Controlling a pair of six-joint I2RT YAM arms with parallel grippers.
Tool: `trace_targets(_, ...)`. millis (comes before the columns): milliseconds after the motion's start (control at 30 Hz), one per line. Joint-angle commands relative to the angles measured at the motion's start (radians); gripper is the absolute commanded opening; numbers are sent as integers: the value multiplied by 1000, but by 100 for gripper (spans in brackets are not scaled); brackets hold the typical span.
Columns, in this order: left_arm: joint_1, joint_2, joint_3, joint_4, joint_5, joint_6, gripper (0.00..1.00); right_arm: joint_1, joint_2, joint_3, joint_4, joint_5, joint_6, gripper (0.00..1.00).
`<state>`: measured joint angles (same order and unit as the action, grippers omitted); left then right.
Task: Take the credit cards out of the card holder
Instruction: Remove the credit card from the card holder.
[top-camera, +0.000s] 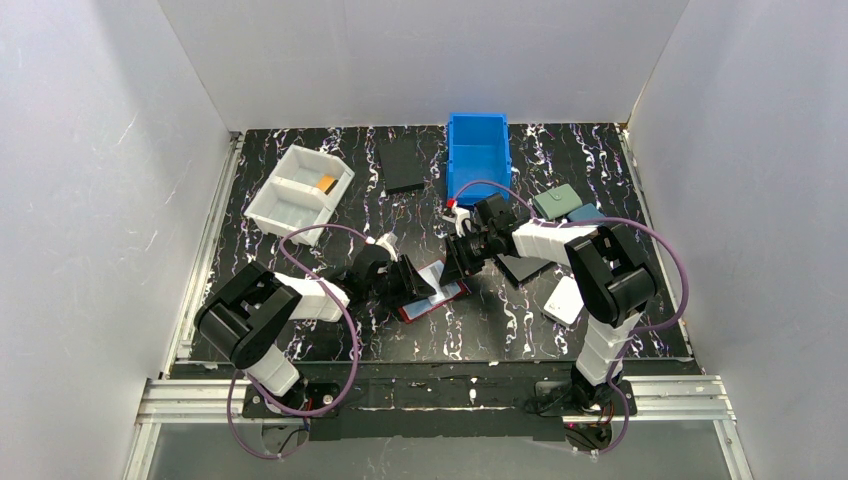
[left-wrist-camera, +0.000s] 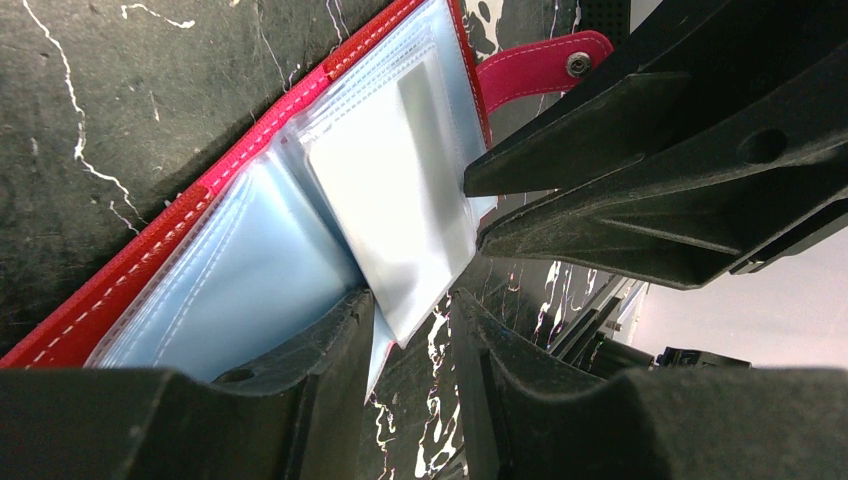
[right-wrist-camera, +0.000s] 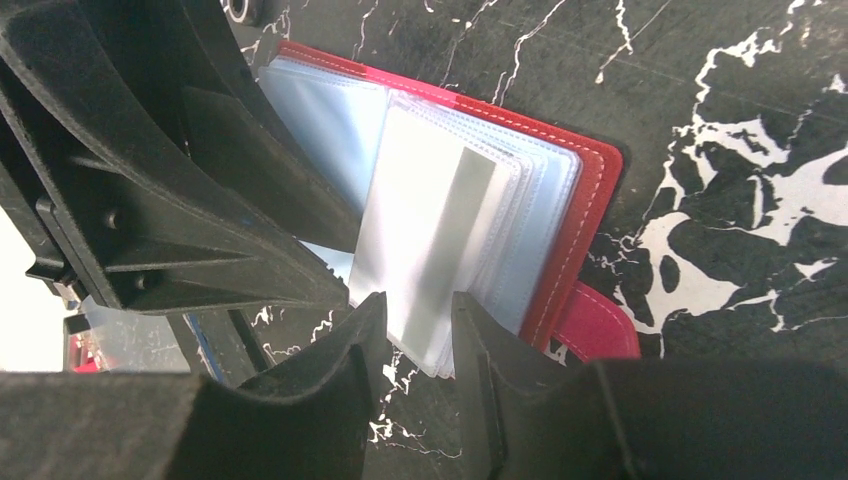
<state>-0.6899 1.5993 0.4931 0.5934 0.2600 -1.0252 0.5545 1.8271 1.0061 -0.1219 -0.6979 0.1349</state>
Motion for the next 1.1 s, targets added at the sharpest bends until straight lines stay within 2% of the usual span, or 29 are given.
trace_targets(0,-10,38,7,-60,-4,18,32,5,17,17,-9,96,2,40)
trace_targets(133,-10,45,8,-60,-4,18,32,5,27,22,-26,105,-3,40)
trace_targets(400,-9,66,19,-58,11,22,32,10,45,16,30,-129,40,37)
trace_targets(700,-10,72,17,-55,13,21,33,8,44,-21,174,-273,164,34)
trace_targets(867,-8,67,11,-52,6,16,34,-1,27,-19,160,-233,144,34)
trace_targets(1067,-10,33,-3,-52,-8,34,34,-31,-38,17,27,-95,-14,35)
